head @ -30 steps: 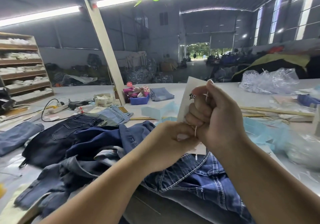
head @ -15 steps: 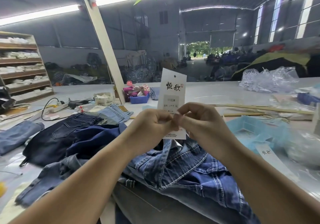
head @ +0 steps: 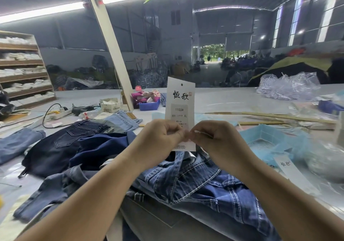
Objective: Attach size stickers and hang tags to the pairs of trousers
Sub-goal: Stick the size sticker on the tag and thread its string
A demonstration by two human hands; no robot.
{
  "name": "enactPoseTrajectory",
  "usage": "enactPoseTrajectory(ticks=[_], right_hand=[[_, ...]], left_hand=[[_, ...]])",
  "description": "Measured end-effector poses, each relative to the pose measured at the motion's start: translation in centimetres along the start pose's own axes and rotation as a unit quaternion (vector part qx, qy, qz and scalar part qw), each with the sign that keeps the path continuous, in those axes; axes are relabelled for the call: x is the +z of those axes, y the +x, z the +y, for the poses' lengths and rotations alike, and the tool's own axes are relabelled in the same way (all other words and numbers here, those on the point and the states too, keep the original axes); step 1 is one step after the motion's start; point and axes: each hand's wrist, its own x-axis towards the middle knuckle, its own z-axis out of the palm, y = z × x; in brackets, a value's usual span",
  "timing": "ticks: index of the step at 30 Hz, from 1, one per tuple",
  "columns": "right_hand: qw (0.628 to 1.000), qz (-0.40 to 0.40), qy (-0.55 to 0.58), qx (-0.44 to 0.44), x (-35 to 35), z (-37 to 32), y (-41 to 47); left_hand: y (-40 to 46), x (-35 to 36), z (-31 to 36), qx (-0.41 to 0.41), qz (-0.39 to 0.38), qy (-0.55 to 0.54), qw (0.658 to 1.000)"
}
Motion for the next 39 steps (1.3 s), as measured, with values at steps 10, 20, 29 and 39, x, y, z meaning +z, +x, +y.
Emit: enactPoseTrajectory(ticks=[10, 20, 29, 39], right_hand=[[0.982, 0.113, 0.148, -0.014, -0.8, -0.5, 0.3], [0.933, 0.040, 0.333, 0.128, -1.6, 2.0, 0.3], [0.843, -0.139, 0.445, 0.270, -2.0, 3.6, -0.1], [0.903, -0.155, 0.327, 0.231, -1.9, 2.7, -0.1]], left_hand=[[-2.6, 2.0, -0.5, 0.037, -0.104, 0.108, 0.988], [-3.7, 2.2, -0.1, 0.075, -0.158, 0.162, 0.971], [-3.2, 2.4, -0.6, 0.076, -0.184, 0.155, 0.968], [-1.2, 3.0, 0.7, 0.008, 0.146, -0.067, 0.987]])
